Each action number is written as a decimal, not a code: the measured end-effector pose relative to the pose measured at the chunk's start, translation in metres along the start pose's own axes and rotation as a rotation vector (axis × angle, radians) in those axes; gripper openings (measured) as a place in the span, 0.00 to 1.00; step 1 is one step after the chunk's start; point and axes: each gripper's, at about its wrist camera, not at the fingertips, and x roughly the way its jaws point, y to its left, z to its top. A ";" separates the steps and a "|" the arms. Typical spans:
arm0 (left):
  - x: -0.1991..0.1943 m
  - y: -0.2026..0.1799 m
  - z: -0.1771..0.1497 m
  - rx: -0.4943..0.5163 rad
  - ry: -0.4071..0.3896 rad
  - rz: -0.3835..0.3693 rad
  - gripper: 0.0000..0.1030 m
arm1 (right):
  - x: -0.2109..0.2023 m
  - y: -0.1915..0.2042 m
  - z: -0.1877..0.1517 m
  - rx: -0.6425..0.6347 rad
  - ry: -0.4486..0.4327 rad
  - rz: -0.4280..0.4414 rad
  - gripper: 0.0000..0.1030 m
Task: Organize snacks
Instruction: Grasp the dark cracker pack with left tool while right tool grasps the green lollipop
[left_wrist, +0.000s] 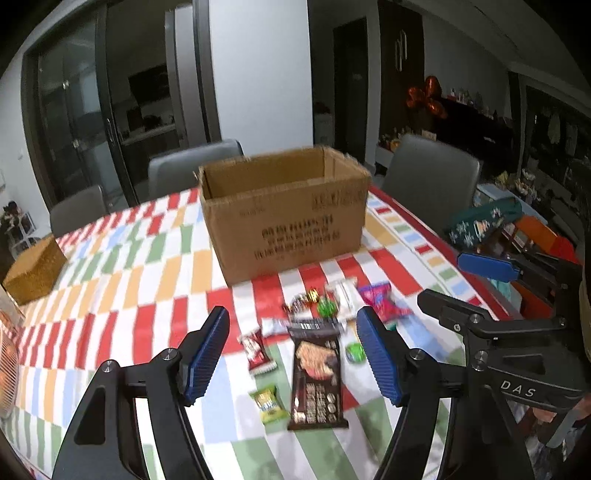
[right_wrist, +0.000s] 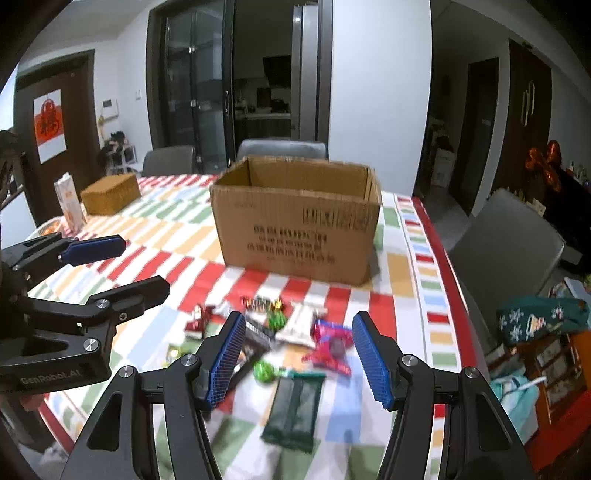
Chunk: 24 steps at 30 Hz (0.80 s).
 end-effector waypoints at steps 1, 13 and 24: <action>0.002 -0.001 -0.004 0.001 0.012 -0.004 0.69 | 0.001 0.000 -0.004 0.003 0.009 0.001 0.59; 0.042 -0.004 -0.050 -0.009 0.146 -0.039 0.69 | 0.033 -0.002 -0.050 0.041 0.149 0.014 0.59; 0.083 -0.005 -0.065 -0.005 0.215 -0.060 0.68 | 0.063 0.003 -0.060 -0.035 0.204 0.060 0.59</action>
